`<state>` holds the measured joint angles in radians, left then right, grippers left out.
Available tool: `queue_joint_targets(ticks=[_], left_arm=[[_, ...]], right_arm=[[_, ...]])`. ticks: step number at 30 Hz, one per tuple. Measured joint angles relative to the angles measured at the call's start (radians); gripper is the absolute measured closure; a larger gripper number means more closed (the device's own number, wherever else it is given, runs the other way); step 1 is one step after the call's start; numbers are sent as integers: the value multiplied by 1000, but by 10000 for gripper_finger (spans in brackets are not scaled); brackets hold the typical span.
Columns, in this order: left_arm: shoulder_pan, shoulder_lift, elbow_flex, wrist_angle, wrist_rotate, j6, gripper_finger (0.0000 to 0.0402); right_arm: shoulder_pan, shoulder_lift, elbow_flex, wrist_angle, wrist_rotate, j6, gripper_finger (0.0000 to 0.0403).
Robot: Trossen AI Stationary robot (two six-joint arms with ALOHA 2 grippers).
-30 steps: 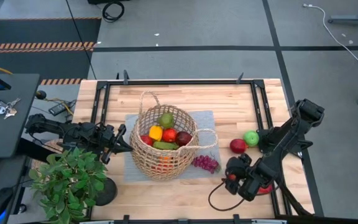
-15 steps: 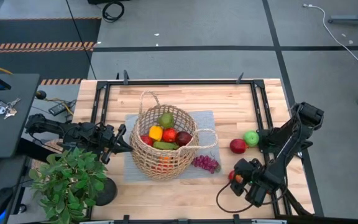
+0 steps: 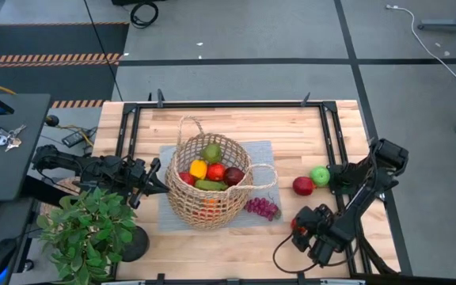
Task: Build produce basket
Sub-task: Put the left red apple into the basket
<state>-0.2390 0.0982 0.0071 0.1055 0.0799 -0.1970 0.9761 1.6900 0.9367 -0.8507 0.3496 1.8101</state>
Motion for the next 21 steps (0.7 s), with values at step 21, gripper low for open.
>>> queue_joint_targets(ticks=[21], left_arm=[[0, 0, 0, 0, 0, 0, 374]], right_arm=[[-38, 12, 133, 26, 164, -301, 122]])
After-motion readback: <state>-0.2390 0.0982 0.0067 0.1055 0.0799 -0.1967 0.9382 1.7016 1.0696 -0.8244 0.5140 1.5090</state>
